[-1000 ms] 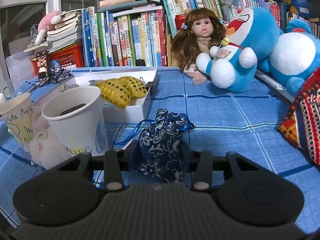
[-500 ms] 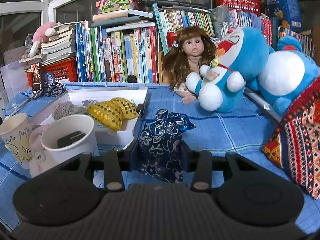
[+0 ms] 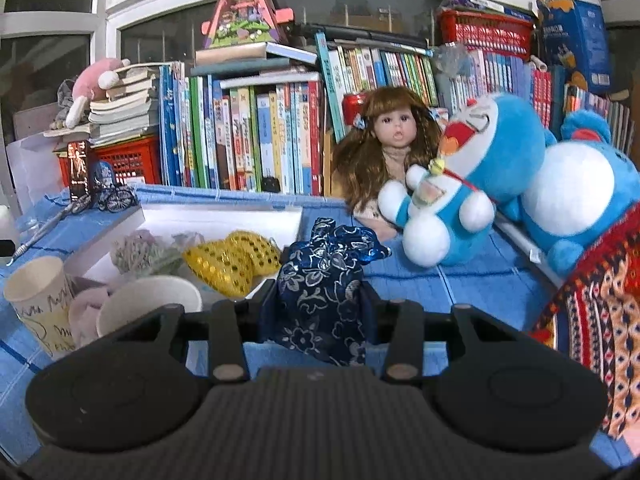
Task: Organize soft objects
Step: 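Carry the foam block and floral pouch over the white tray with both tools, then lower the foam block into the tray and open the left tool while the right tool releases the pouch, then move both tools back toward the paper cups and white plush rabbit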
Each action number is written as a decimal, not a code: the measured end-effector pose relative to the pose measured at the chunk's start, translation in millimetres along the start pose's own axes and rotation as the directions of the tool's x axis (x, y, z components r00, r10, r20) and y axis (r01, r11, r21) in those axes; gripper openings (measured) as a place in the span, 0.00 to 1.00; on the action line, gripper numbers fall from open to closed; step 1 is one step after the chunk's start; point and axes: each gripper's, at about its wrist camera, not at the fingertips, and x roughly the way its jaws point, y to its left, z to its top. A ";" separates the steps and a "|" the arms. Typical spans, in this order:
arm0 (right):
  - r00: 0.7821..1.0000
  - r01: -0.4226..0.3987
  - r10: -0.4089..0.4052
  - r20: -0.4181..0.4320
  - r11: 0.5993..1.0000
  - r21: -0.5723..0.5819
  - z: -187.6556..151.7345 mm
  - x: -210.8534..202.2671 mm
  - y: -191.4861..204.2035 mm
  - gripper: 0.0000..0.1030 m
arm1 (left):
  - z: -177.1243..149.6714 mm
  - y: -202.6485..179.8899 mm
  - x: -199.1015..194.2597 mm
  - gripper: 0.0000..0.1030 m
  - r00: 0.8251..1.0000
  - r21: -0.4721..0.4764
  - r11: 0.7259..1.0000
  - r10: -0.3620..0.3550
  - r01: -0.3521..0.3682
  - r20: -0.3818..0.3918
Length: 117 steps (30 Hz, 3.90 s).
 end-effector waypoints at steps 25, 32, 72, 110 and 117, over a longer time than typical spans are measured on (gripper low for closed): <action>0.990 -0.125 0.130 0.059 0.988 -0.087 84.8 20.8 47.2 0.45 | 77.0 -55.2 49.4 0.58 0.975 0.039 0.979 -0.194 0.199 -0.104; 0.984 -0.180 0.180 0.001 0.981 -0.076 104.8 46.7 64.4 0.45 | 94.4 -72.0 84.7 0.58 0.964 0.024 0.979 -0.197 0.204 -0.178; 0.926 -0.138 0.110 -0.362 0.989 -0.050 112.5 209.0 101.6 0.46 | 112.3 -125.3 247.6 0.58 0.844 0.004 0.975 -0.190 0.222 -0.501; 0.916 -0.163 0.161 -0.368 0.986 0.026 110.8 224.6 90.0 0.69 | 119.7 -105.7 242.4 0.79 0.852 -0.074 0.973 -0.226 0.217 -0.473; 0.933 -0.148 0.123 -0.339 0.988 -0.048 113.6 197.3 97.6 0.72 | 121.5 -107.8 202.2 0.79 0.892 -0.025 0.975 -0.212 0.220 -0.399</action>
